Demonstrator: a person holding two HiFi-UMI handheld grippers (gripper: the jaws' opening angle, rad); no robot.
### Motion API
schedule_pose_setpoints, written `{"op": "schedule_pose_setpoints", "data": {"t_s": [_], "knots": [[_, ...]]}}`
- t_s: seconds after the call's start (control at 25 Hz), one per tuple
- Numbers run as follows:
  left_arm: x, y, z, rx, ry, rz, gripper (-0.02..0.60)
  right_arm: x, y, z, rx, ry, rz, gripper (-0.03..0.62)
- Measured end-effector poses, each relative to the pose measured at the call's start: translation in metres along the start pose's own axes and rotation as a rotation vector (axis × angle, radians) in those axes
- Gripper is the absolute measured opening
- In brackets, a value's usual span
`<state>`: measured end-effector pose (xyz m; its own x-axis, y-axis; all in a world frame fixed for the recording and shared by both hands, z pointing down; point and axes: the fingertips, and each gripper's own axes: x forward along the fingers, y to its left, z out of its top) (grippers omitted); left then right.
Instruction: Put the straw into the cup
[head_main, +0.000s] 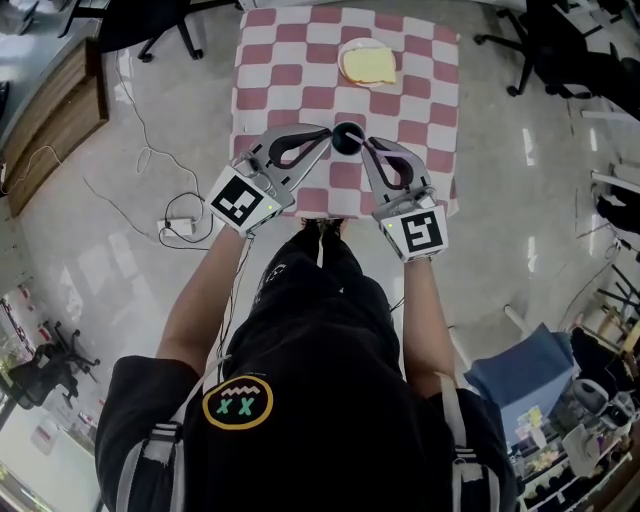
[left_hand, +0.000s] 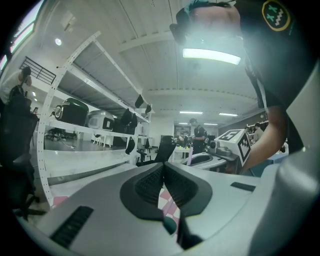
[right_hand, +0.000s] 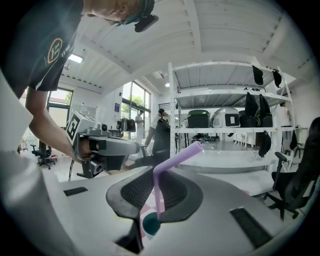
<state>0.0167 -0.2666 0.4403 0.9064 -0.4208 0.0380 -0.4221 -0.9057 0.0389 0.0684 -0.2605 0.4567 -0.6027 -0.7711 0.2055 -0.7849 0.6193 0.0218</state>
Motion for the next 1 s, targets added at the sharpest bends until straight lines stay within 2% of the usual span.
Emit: {"op": "schedule_pose_setpoints", "data": {"t_s": [0.12,0.4,1.0], "knots": [[0.004,0.002,-0.011,-0.001,0.004,0.002,0.02,0.0,-0.003,-0.02,-0.014,0.054,-0.004,0.055],[0.01,0.005,-0.038,-0.038,0.045,-0.002,0.02,0.011,-0.008,-0.046,0.011,0.071,-0.018,0.055],[0.023,0.004,-0.079,-0.054,0.094,-0.007,0.02,0.029,-0.006,-0.093,0.035,0.111,-0.008,0.055]]}}
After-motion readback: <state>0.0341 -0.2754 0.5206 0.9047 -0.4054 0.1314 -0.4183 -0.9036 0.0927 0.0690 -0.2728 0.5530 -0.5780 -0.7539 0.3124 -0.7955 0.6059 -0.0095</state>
